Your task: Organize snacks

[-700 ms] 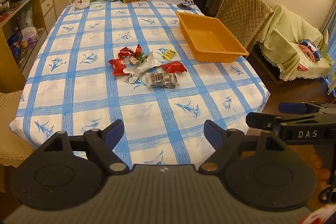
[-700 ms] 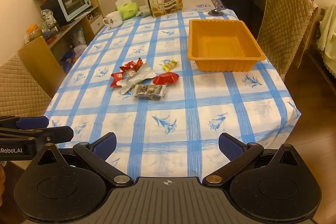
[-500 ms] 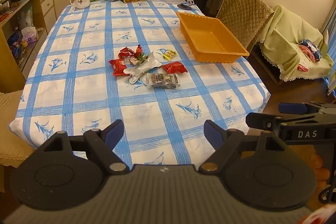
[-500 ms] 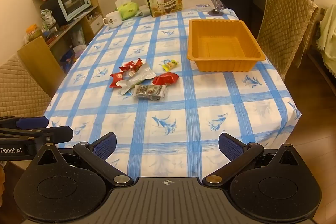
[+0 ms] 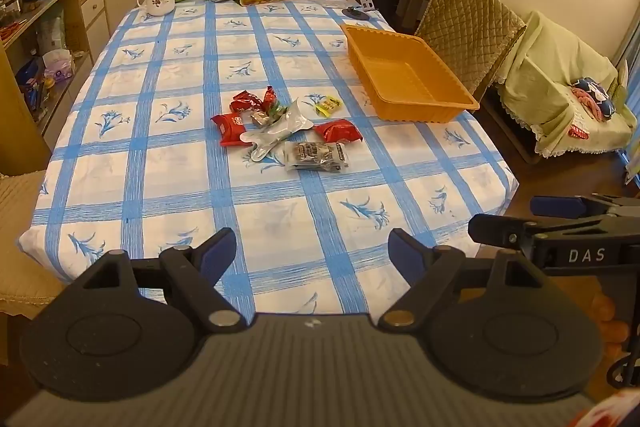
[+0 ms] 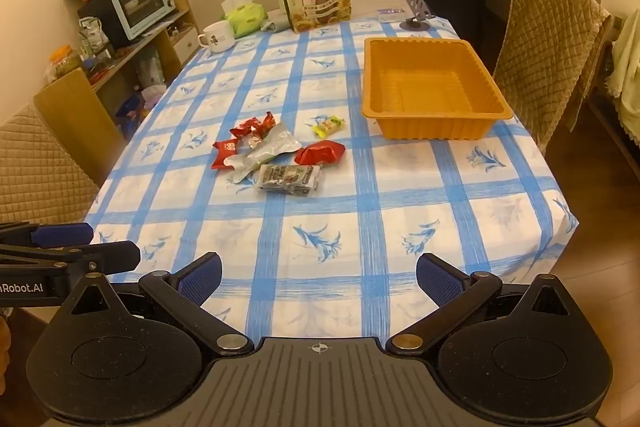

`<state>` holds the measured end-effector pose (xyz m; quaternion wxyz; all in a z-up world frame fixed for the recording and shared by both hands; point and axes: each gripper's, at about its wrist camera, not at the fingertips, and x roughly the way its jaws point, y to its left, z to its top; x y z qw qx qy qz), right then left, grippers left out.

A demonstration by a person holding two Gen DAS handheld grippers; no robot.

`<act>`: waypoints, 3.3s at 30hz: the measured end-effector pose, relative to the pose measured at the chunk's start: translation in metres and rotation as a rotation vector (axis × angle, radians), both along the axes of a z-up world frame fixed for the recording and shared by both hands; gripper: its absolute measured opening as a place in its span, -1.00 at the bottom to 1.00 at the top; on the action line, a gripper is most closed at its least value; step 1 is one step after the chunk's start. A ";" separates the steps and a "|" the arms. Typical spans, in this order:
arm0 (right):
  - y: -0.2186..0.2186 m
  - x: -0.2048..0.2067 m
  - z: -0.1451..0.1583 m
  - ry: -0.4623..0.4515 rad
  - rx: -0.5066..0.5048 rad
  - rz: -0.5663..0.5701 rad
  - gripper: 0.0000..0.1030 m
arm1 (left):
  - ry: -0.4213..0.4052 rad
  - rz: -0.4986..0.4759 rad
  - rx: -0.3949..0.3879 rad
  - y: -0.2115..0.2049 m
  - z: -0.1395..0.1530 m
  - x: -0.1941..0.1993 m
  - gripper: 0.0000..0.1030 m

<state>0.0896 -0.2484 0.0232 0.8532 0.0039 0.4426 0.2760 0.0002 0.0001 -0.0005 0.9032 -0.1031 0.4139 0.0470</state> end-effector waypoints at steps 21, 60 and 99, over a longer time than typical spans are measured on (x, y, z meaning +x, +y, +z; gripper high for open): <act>0.007 0.003 0.000 0.001 0.001 0.001 1.00 | 0.000 0.000 -0.002 0.000 0.000 0.000 0.59; 0.017 0.007 -0.002 0.003 0.002 0.002 1.00 | 0.000 0.000 -0.005 0.001 0.000 0.000 0.59; -0.001 0.084 -0.059 -0.003 0.116 0.032 0.66 | -0.027 -0.129 0.067 0.003 -0.067 0.089 0.36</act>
